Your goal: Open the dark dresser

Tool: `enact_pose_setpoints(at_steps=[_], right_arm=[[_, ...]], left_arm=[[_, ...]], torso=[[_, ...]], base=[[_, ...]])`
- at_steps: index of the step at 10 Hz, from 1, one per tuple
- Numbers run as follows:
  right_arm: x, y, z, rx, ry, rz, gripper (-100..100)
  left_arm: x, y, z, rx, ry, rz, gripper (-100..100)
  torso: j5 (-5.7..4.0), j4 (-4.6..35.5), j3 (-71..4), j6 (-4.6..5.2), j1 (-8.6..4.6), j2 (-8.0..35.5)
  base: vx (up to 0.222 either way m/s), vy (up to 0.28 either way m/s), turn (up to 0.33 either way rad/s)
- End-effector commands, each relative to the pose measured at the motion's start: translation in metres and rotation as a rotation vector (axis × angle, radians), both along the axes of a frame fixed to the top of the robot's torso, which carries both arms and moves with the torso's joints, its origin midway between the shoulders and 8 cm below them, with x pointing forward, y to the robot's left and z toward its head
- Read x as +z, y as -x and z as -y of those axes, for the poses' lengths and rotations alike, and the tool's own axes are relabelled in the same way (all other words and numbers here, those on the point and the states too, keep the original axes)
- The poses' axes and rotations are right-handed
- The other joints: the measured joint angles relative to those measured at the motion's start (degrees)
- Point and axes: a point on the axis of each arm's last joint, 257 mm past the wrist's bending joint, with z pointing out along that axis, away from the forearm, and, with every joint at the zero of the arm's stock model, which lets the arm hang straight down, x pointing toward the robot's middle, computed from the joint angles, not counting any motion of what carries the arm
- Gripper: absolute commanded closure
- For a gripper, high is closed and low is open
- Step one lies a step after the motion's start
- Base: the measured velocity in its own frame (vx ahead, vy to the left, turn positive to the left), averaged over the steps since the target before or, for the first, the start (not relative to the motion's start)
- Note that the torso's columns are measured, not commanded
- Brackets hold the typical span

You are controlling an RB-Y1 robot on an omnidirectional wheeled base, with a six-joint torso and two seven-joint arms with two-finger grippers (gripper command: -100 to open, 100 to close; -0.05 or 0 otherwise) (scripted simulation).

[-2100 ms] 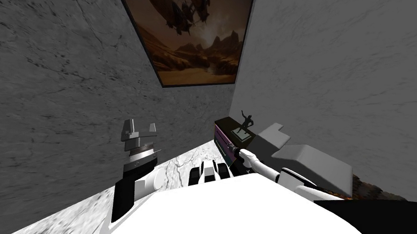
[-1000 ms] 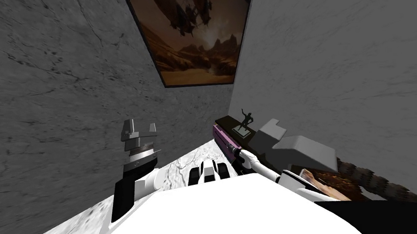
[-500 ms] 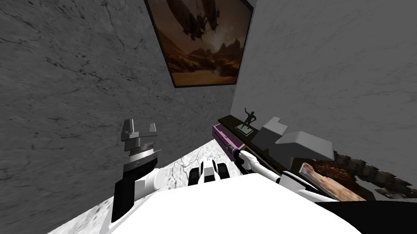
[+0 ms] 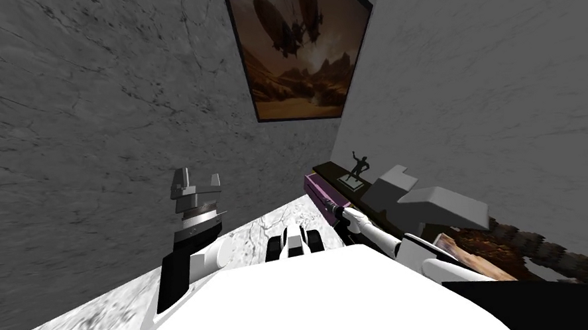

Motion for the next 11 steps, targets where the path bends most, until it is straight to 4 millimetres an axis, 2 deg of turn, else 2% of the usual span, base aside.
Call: enact_pose_setpoints(at_steps=[1,4,5,6,11], right_arm=[[0.016,-0.009,0.033,-0.031,-0.002,0.0,-100],[0.036,-0.02,0.07,-0.07,-0.001,0.002,-100],[0.032,-0.018,0.061,-0.058,0.002,0.002,-100],[0.033,-0.019,0.062,-0.062,-0.002,0.001,0],[0.033,-0.019,0.062,-0.062,-0.002,0.001,0]], left_arm=[[0.0,0.0,0.0,0.0,0.0,0.0,0],[0.0,0.0,0.0,0.0,0.0,0.0,0],[0.0,0.0,0.0,0.0,0.0,0.0,0],[0.0,0.0,0.0,0.0,0.0,0.0,0],[0.0,0.0,0.0,0.0,0.0,0.0,0]], torso=[[0.02,0.0,0.0,0.0,0.05,0.0],[0.0,0.0,0.0,0.02,-0.06,0.0],[-0.03,0.0,0.0,0.0,-0.12,-0.1],[-0.09,-0.1,-0.1,0.02,-0.26,-0.2],[-0.03,0.0,0.0,0.0,-0.08,0.0]], base=[[-0.08,0.063,0.087],[-0.08,0.082,0.11],[-0.034,0.032,0.019],[-0.008,0.008,-0.004],[0.0,0.0,0.0]])
